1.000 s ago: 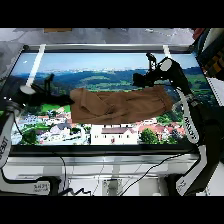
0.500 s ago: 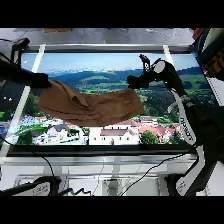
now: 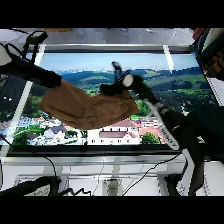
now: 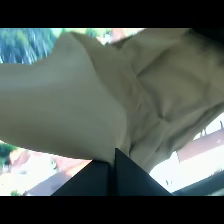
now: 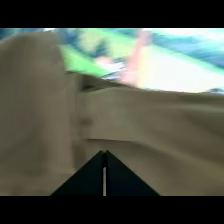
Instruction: Fold the clothes and pants, and hang the long-sleeved shirts on hangers.
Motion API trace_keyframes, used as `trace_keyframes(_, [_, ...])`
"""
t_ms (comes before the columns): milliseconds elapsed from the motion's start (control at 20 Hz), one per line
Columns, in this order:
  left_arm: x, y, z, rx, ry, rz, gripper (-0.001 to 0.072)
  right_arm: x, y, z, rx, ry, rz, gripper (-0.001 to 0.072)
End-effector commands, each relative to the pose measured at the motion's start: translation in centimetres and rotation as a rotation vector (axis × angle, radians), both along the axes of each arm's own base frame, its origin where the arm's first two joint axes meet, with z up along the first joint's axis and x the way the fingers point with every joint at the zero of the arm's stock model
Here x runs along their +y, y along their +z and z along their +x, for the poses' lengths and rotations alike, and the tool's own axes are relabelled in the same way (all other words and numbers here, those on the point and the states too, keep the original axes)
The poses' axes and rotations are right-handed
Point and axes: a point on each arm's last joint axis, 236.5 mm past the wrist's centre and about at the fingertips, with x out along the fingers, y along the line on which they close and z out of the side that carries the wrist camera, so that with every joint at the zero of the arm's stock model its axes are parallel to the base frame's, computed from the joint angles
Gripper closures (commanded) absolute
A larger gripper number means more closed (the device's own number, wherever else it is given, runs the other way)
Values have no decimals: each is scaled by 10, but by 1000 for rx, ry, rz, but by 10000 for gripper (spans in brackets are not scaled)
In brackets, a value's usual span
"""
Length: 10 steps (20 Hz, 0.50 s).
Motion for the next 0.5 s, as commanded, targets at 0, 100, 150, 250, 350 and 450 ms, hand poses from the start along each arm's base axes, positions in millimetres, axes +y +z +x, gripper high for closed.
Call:
trace_keyframes(0, [-21,12,9,-63,-28,-58,693,81,-24,-35,6,4,77,673])
trace_keyframes(100, [-22,15,12,-80,-25,-65,693,112,-33,-61,-2,53,81,674])
trace_keyframes(150, [-22,15,14,-86,-24,-66,693,122,-34,-70,-9,71,83,673])
trace_keyframes(250, [-23,15,15,-88,-24,-71,693,133,-29,-75,-35,78,99,673])
trace_keyframes(350, [-34,12,15,-69,-41,-111,693,133,-27,-74,-40,76,101,673])
trace_keyframes(450, [-47,3,15,-32,-62,-158,692,116,-28,-69,-12,80,69,672])
